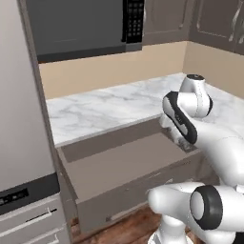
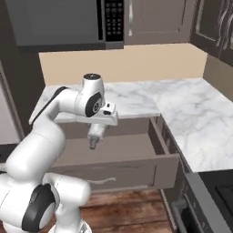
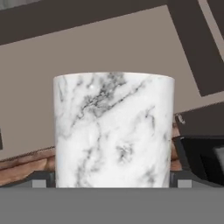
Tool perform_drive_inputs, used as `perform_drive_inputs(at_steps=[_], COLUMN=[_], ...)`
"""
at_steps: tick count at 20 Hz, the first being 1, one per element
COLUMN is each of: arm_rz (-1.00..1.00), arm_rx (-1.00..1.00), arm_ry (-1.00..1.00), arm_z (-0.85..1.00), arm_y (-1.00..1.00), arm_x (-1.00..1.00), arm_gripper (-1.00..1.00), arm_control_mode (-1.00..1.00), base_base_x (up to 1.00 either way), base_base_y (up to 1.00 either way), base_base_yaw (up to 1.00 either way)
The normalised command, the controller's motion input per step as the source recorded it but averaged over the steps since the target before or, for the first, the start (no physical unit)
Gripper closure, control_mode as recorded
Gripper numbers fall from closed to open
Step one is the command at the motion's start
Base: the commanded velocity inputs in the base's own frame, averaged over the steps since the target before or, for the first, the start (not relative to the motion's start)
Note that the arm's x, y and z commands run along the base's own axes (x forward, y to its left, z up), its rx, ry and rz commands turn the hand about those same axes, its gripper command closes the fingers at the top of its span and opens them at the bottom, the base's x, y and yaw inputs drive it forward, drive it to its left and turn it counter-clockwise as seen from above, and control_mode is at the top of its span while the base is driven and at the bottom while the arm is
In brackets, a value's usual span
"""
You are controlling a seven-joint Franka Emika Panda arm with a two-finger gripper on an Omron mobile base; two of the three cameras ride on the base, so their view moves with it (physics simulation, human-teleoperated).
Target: Restock the sink supplies by placing the sponge and soap dispenser on the counter and next to the sink. Make sure the soap dispenser is upright.
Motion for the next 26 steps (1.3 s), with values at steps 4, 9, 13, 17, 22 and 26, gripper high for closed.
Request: perform_drive_inputs(at_steps=[4,9,13,17,22,26], arm_rz=[0.0,0.0,0.0,0.0,0.0,0.0], arm_rx=[0.0,0.0,0.0,0.0,0.0,0.0], arm_ry=[0.0,0.0,0.0,0.0,0.0,0.0], arm_z=[0.0,0.0,0.0,0.0,0.0,0.0], arm_y=[0.0,0.0,0.0,0.0,0.0,0.0], arm_x=[0.0,0.0,0.0,0.0,0.0,0.0], arm_gripper=[1.0,1.0,1.0,1.0,1.0,1.0], arm_control_mode=[1.0,1.0,1.0,1.0,1.0,1.0], base_base_x=[-0.02,-0.01,0.0,0.0,0.0,0.0], base_base_y=[0.25,0.24,0.15,0.01,0.0,0.0], base_base_yaw=[-0.58,-0.63,-0.66,-0.68,-0.68,-0.65])
